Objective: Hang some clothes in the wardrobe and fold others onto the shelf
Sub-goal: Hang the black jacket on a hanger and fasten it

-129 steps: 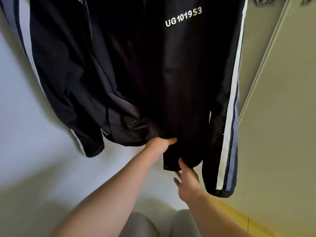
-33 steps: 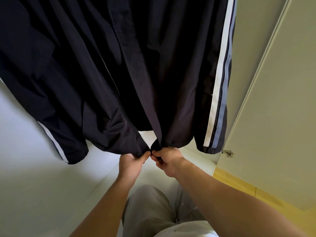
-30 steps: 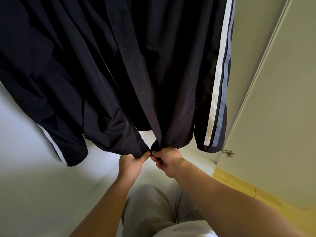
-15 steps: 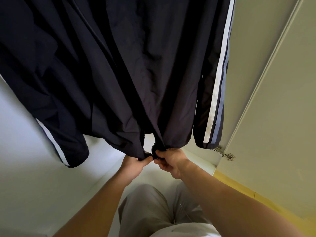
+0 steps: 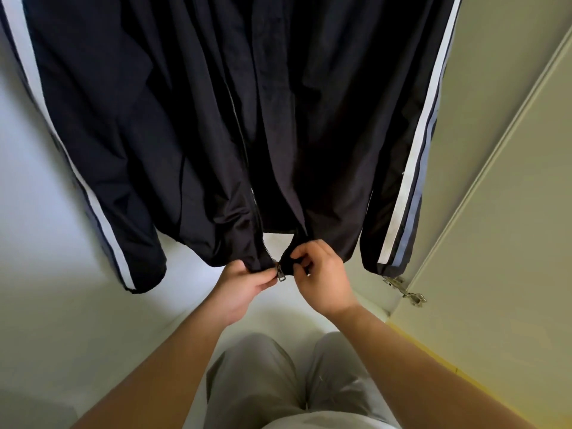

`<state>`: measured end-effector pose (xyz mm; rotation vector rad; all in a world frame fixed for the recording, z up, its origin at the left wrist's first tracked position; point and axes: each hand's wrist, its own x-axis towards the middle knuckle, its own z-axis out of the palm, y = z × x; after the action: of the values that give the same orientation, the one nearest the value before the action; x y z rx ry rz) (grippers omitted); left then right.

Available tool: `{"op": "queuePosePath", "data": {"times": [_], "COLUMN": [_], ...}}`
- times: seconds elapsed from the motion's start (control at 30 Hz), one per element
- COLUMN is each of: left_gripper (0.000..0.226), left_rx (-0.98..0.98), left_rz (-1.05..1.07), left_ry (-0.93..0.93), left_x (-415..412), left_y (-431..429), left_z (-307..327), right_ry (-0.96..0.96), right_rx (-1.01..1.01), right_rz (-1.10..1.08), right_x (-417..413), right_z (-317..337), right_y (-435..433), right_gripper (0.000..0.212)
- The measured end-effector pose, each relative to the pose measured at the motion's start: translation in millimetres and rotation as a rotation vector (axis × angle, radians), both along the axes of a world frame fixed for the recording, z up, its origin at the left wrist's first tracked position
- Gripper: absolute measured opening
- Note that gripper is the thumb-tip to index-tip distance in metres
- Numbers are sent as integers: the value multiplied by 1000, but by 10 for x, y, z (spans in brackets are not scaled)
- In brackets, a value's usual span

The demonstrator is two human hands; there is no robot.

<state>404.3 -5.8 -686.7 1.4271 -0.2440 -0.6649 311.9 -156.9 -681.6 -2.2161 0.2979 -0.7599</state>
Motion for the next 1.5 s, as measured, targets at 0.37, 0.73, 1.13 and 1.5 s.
{"op": "queuePosePath", "data": {"times": [0.37,0.73,1.13,1.5], "left_gripper": [9,39,64,27], "left_rx": [62,397,1226,465], "left_rz": [-52,-209,135,232], "left_ry": [-103,-420,-822,-915], "left_x": [78,215,31,191], "left_y": [39,120,126,-90], "left_z": [205,68,540,206], "right_ry": [-76,-126,3,-136], "right_rx": [-674,-693,-767,-877], "right_rz": [71,-85,-100,-67], "right_x": [77,183,299,350], "right_z": [-52,162,550,822], "right_y": [-21,51,9,100], "right_gripper": [31,27,16,14]}}
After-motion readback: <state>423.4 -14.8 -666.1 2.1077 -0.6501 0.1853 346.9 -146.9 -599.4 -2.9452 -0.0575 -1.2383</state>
